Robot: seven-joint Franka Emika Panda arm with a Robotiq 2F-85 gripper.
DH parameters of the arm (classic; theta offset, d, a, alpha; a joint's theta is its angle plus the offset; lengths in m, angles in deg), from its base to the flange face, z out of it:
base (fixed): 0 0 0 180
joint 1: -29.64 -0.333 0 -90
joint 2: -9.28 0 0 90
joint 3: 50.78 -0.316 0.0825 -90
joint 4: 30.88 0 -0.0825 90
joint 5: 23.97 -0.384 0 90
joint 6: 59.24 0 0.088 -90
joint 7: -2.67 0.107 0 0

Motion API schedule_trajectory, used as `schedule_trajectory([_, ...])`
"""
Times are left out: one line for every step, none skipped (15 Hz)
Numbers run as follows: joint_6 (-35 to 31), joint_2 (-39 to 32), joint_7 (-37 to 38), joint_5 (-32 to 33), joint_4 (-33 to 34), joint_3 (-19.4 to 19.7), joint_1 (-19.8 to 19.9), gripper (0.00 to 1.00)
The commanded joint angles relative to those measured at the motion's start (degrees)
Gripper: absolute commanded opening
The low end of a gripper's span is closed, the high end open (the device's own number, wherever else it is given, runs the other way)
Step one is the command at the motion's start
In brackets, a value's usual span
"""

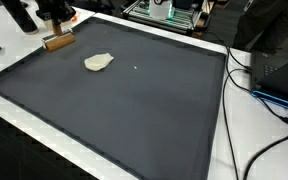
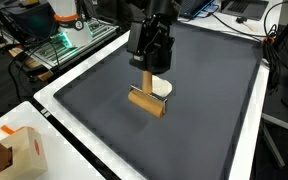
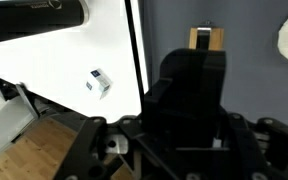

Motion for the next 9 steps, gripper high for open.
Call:
schedule_trajectory([0.95, -0.03, 8.6, 7.86, -1.79, 0.53, -1.16, 0.25])
schedule_trajectory([1.42, -0.34, 10.86, 9.46, -2.07, 0.37, -1.21, 0.25])
schedule_trajectory([1.8, -0.59, 12.96, 10.33, -2.35, 0.16, -1.15, 0.25])
schedule_trajectory([2.25, -0.94, 14.59, 10.93, -2.49, -0.04, -1.03, 0.25])
schedule_trajectory([3.05, -1.34, 16.73, 11.73, -2.51, -0.07, -1.09, 0.25])
schedule_trajectory([3.95, -1.64, 18.58, 12.48, -2.54, -0.12, -1.17, 0.25])
schedule_trajectory([4.82, -1.93, 20.17, 13.18, -2.58, -0.23, -1.19, 0.25])
schedule_trajectory([5.87, -2.28, 21.34, 13.48, -2.54, -0.43, -1.16, 0.25])
schedule_trajectory([7.21, -2.67, 22.52, 13.92, -2.42, -0.57, -1.22, 0.25])
